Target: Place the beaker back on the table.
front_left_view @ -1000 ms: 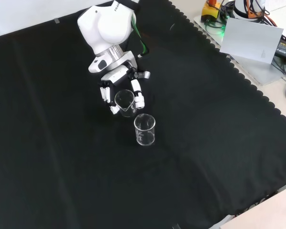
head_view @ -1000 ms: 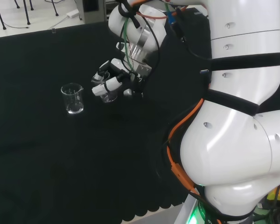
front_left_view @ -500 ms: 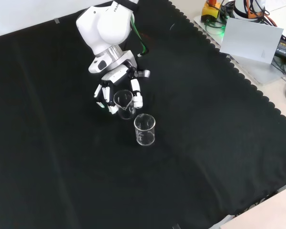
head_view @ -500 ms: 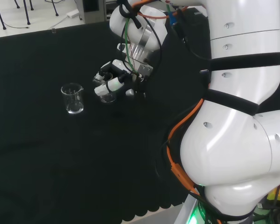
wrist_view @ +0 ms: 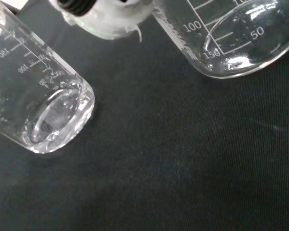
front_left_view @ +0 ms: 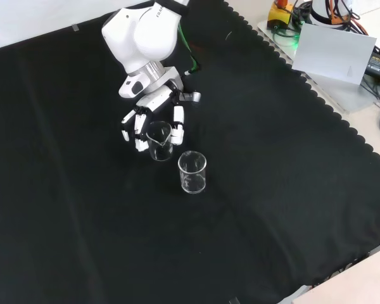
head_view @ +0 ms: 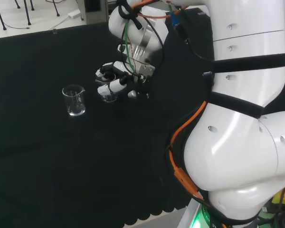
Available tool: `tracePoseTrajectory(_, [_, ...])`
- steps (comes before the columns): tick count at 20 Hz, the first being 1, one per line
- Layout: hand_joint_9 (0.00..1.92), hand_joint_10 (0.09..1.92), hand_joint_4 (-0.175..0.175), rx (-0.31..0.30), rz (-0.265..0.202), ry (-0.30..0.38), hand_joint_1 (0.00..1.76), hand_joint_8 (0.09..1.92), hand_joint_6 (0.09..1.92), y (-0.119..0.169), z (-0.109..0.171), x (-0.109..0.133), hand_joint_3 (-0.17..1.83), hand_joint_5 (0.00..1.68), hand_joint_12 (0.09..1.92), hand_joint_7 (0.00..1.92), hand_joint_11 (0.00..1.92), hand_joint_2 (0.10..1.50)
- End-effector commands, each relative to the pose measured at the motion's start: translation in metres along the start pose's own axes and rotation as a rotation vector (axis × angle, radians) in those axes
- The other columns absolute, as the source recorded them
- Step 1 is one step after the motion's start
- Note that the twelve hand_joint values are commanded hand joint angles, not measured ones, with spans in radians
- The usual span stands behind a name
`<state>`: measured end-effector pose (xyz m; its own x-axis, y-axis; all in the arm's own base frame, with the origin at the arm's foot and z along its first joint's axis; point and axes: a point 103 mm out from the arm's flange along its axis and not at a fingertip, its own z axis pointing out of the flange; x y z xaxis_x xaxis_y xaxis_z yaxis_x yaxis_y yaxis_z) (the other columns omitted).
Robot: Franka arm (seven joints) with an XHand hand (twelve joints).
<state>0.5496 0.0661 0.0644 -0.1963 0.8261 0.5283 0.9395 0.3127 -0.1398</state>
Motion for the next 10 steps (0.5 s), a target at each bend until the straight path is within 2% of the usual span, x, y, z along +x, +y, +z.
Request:
tracePoseTrajectory(1, [0.72, 0.09, -0.008, 0.010, 0.002, -0.082, 0.94, 0.09, 0.46, -0.002, -0.006, 0.007, -0.17, 0.47, 1.08, 0.75, 0.00, 0.92])
tracePoseTrajectory(10, [0.61, 0.09, -0.013, 0.005, 0.010, -0.085, 0.85, 0.09, 0.24, -0.008, -0.027, 0.017, -0.17, 0.43, 0.98, 0.60, 0.00, 0.87])
